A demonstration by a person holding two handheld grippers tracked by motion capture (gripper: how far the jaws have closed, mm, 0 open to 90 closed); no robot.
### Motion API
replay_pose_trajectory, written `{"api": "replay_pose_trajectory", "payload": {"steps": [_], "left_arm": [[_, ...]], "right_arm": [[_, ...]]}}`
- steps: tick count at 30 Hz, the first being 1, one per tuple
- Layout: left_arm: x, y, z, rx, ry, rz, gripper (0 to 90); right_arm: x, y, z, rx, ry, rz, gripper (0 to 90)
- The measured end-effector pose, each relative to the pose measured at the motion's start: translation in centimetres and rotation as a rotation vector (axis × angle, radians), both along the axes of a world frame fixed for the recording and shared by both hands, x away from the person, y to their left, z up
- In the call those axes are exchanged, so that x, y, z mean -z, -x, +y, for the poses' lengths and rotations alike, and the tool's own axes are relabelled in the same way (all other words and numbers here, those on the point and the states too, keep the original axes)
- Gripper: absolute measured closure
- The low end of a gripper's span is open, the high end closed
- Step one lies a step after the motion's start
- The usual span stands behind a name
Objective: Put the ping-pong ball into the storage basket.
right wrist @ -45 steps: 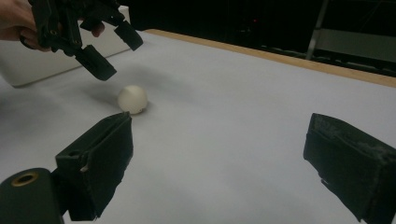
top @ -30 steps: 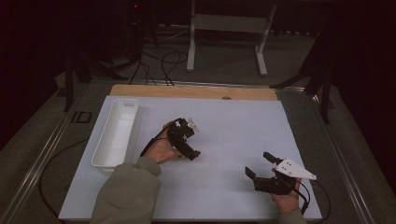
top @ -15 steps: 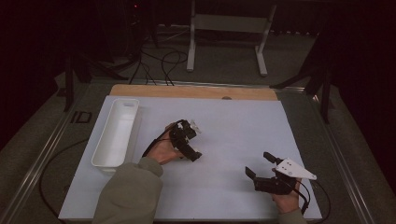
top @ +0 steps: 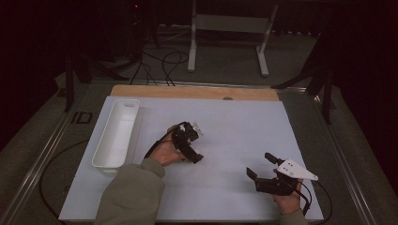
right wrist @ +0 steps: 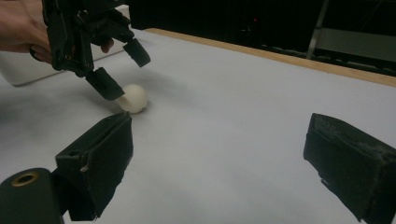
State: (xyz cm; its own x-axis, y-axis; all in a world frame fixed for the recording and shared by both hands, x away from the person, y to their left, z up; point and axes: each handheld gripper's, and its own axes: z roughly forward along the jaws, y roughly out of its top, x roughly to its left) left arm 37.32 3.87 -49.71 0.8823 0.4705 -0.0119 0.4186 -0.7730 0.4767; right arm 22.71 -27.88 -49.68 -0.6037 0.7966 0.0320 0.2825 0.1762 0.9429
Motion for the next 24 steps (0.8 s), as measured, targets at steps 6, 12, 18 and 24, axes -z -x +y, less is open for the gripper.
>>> {"api": "replay_pose_trajectory", "payload": {"steps": [6,12,18,24], "left_arm": [[0.3,0.02,-0.15,-0.002,0.007,0.021,1.5],[0.54,0.14,-0.35,0.002,0.001,0.038,6.8],[0.77,0.18,-0.5,-0.005,-0.015,0.033,16.0],[1.12,0.11,-0.49,-0.007,-0.02,0.061,31.5]], "right_arm": [[-0.01,0.01,-0.02,0.001,0.0,0.001,8.1],[-0.02,0.01,-0.03,0.001,0.0,0.001,8.1],[-0.01,0.01,-0.04,0.001,0.0,0.0,8.1],[-0.02,0.02,-0.05,0.001,0.0,0.001,8.1]]}}
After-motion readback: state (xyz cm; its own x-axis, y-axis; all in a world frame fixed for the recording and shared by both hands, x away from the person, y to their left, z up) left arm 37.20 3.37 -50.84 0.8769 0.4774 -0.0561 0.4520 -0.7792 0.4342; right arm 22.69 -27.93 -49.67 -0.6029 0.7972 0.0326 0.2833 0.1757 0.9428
